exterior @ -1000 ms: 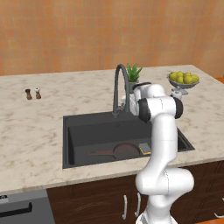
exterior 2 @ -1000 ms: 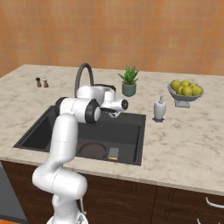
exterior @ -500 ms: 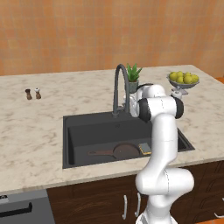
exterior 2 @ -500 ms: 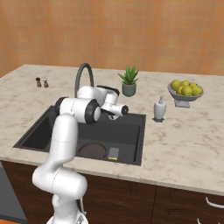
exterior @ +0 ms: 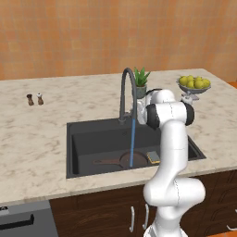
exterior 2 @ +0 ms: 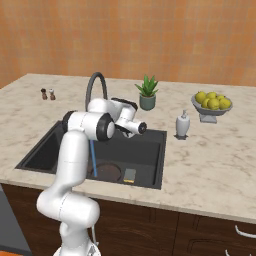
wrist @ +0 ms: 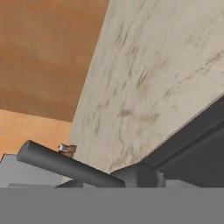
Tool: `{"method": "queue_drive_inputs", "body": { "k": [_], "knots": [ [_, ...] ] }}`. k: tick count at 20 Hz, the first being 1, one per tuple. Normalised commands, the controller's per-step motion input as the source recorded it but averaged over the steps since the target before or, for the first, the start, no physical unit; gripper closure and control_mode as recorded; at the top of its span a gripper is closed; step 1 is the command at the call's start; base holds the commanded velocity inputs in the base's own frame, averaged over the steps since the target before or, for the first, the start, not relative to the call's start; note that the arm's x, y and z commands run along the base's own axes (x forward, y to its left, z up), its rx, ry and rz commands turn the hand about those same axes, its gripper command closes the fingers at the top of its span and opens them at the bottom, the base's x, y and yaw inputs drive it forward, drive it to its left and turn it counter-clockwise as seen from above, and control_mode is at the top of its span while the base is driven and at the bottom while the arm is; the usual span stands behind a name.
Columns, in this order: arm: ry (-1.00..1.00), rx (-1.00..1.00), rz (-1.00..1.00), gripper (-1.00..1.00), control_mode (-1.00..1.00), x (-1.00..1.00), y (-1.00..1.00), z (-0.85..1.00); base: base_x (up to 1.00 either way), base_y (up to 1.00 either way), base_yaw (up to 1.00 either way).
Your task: Pick the pan and sponge and place them into the sink. Then turn on the water.
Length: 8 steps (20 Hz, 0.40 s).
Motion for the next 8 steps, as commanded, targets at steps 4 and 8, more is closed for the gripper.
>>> {"method": "queue_drive_inputs", "body": {
  "k": [4, 8],
  "knots": [
    [0.04, 0.01, 0.0, 1.0, -1.0, 0.0, -0.03, 0.0, 0.0, 0.0, 0.0],
    [0.0, 0.0, 0.0, 1.0, -1.0, 0.0, 0.0, 0.0, 0.0, 0.0, 0.0]
  ]
}}
